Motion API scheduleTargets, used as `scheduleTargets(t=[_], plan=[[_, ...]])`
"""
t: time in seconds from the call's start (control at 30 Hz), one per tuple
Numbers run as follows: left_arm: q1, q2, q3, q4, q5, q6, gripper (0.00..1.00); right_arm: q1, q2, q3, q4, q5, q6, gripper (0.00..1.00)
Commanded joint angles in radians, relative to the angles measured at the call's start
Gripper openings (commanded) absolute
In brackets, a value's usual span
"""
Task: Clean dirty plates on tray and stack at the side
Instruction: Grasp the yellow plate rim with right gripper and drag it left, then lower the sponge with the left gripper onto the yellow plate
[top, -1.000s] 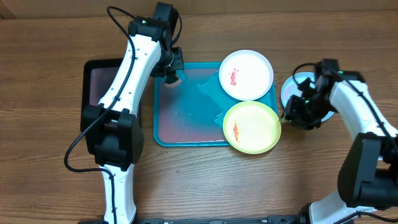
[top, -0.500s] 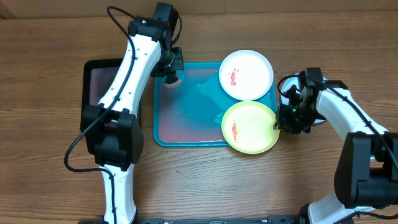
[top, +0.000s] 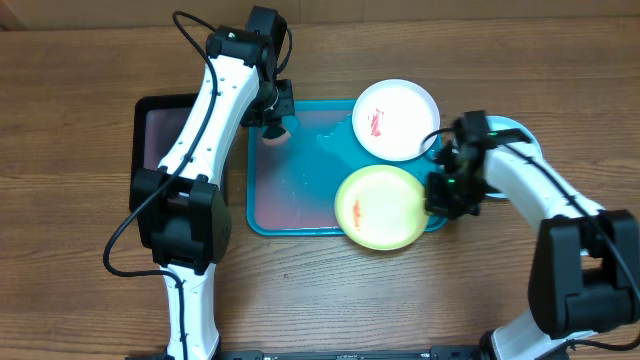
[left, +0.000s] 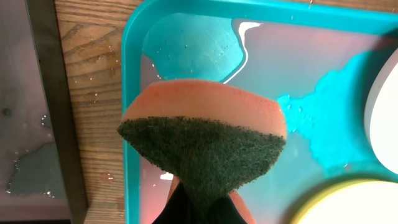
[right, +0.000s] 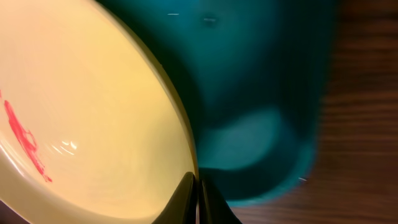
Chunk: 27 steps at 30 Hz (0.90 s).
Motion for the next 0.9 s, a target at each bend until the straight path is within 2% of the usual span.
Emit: scheduleTargets(t=[0.0,0.27,0.4,0.53,0.57,0.67,0.7,0.8,0.87], plan=[[-0.003,-0.004,0.013,-0.010,0.000,0.044,0.04,0.092,-0.014,-0.003,0.047,0.002,0.146,0.04],[-0.002,-0.004,0.013,-0.013,0.000,0.044,0.04,0.286,-0.014,-0.003,0.334,0.029,0.467,0.04],[-0.002,-0.004,0.013,-0.012,0.000,0.044,0.04,0.333,0.006,-0.003,0.472,0.122,0.547,0.04],[-0.002,-0.004,0.013,-0.012,0.000,0.044,0.04,0.345,0.032,-0.003,0.513,0.161,0.566,0.04],[-0.002,-0.004,0.013,-0.013,0.000,0.044,0.04,0.345,0.032,-0.003,0.514,0.161,0.565,0.05],[-0.002,-0.004,0.013,-0.012,0.000,0.043,0.04,0.343,0.032,-0.001,0.521,0.162,0.534,0.23],[-0.002,-0.004,0.013,-0.012,0.000,0.043,0.04,0.341,0.032,-0.001,0.523,0.164,0.519,0.32],[-0.003,-0.004,0.013,-0.013,0.004,0.043,0.04,0.337,0.038,-0.001,0.533,0.164,0.517,0.39],[-0.005,-0.004,0.013,-0.013,0.004,0.044,0.04,0.337,0.050,-0.001,0.542,0.164,0.517,0.39]])
